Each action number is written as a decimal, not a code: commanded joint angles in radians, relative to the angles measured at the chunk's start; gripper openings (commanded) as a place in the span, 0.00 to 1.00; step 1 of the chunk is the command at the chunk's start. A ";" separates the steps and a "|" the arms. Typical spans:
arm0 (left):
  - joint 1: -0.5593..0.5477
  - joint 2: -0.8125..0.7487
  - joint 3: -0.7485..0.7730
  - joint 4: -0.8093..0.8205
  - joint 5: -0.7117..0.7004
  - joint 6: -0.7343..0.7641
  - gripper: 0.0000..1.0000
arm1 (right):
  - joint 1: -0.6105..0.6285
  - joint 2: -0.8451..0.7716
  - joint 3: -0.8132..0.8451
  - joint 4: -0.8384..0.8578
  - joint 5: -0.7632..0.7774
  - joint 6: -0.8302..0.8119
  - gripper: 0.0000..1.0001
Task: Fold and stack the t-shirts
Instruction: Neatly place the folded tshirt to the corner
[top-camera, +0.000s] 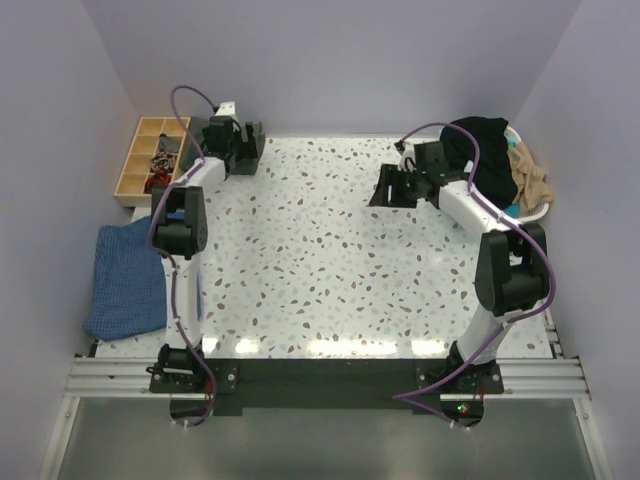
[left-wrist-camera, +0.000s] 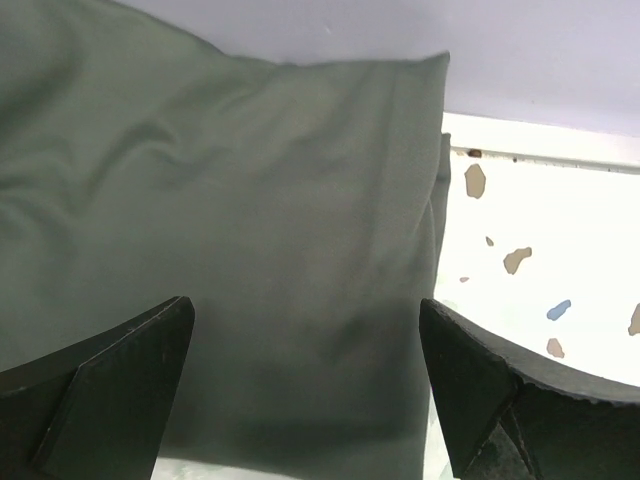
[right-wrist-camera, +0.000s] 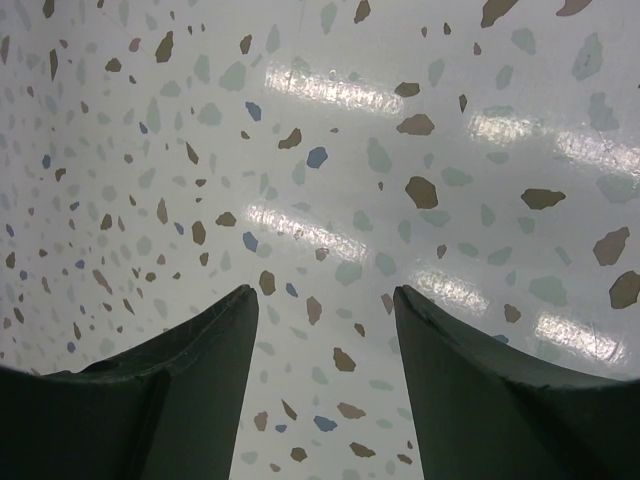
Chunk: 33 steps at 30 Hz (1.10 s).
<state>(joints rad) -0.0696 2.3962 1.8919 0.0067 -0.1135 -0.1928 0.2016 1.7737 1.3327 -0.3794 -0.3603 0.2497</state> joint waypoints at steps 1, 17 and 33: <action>-0.018 0.050 0.050 0.012 0.060 -0.089 1.00 | -0.002 -0.019 0.010 0.034 -0.032 0.002 0.61; -0.035 0.057 0.069 0.041 0.154 -0.178 1.00 | -0.002 -0.023 -0.003 0.036 -0.042 -0.004 0.61; -0.041 -0.561 -0.336 0.220 0.006 -0.004 1.00 | -0.002 -0.114 -0.056 0.063 0.144 -0.024 0.59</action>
<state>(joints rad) -0.1013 2.0426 1.6413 0.0994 -0.0380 -0.2573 0.2020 1.7634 1.2995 -0.3569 -0.3531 0.2455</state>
